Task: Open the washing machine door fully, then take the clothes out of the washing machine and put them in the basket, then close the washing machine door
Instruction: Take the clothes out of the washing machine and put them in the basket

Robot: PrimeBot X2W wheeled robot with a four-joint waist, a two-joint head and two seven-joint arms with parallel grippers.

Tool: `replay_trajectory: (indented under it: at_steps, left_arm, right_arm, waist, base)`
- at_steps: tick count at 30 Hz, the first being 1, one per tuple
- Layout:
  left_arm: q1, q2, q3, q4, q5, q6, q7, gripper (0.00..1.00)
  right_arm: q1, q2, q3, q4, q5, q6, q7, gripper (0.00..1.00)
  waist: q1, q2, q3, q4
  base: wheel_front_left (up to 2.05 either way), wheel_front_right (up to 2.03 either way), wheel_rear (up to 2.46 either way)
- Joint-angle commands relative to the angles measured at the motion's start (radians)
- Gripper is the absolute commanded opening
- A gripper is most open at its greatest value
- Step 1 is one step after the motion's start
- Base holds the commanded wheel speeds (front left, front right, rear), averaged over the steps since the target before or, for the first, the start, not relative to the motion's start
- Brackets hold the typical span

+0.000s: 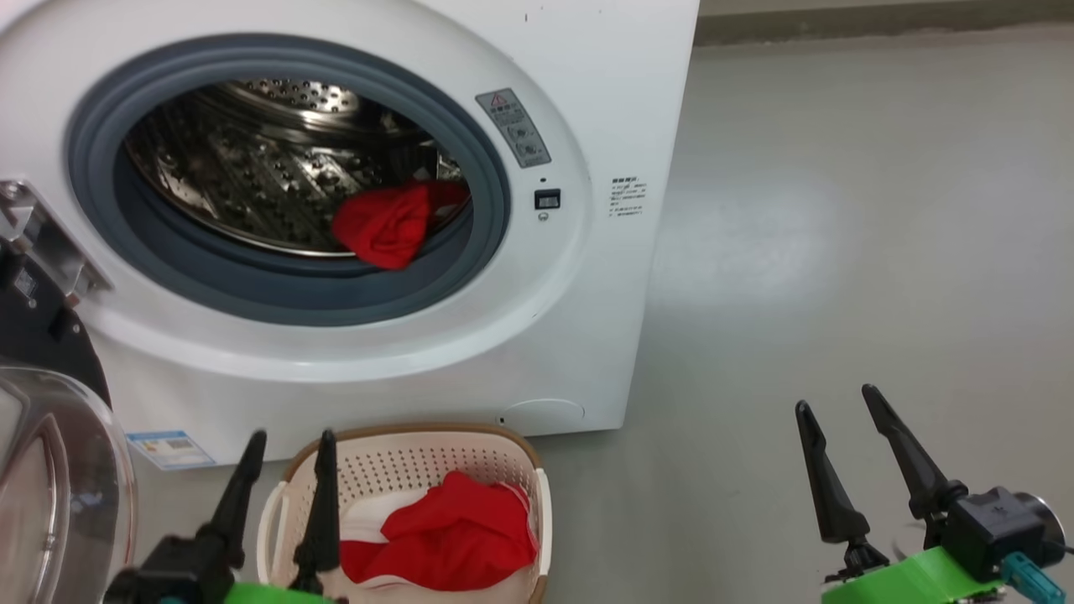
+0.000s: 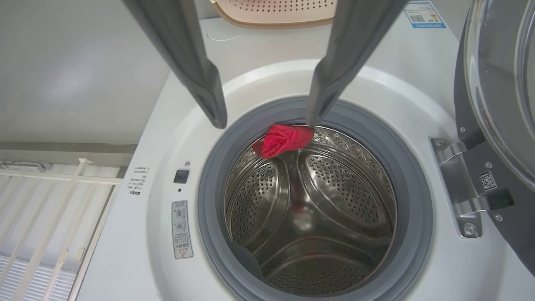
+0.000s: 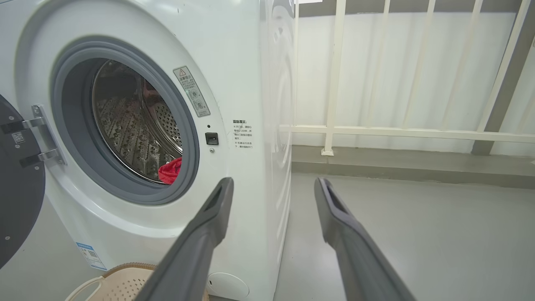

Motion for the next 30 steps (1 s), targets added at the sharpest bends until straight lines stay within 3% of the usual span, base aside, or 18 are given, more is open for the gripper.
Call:
replay_trajectory:
  at_steps: [1, 16, 30]
  left_arm:
    - [-0.072, 0.014, 0.023, -0.011, -0.006, 0.002, -0.008, 1.00]
    - [-0.402, 0.055, 0.015, 0.155, -0.024, -0.034, -0.010, 1.00]
    - [-0.761, 0.067, 0.048, 0.389, -0.019, -0.039, -0.012, 1.00]
  right_arm:
    - [-0.063, -0.010, 0.024, -0.028, -0.006, 0.003, -0.006, 1.00]
    - [-0.174, -0.020, 0.042, -0.054, -0.022, 0.003, -0.006, 1.00]
    - [-0.262, -0.015, 0.055, -0.066, -0.013, 0.003, -0.006, 1.00]
  waist:
    - [0.0000, -0.0001, 0.035, 0.015]
    - [0.0000, -0.0001, 0.234, 0.054]
    - [0.0000, -0.0001, 0.401, 0.011]
  base:
    - [0.00, 0.00, 0.00]
    - [0.00, 0.00, 0.00]
    - [0.00, 0.00, 0.00]
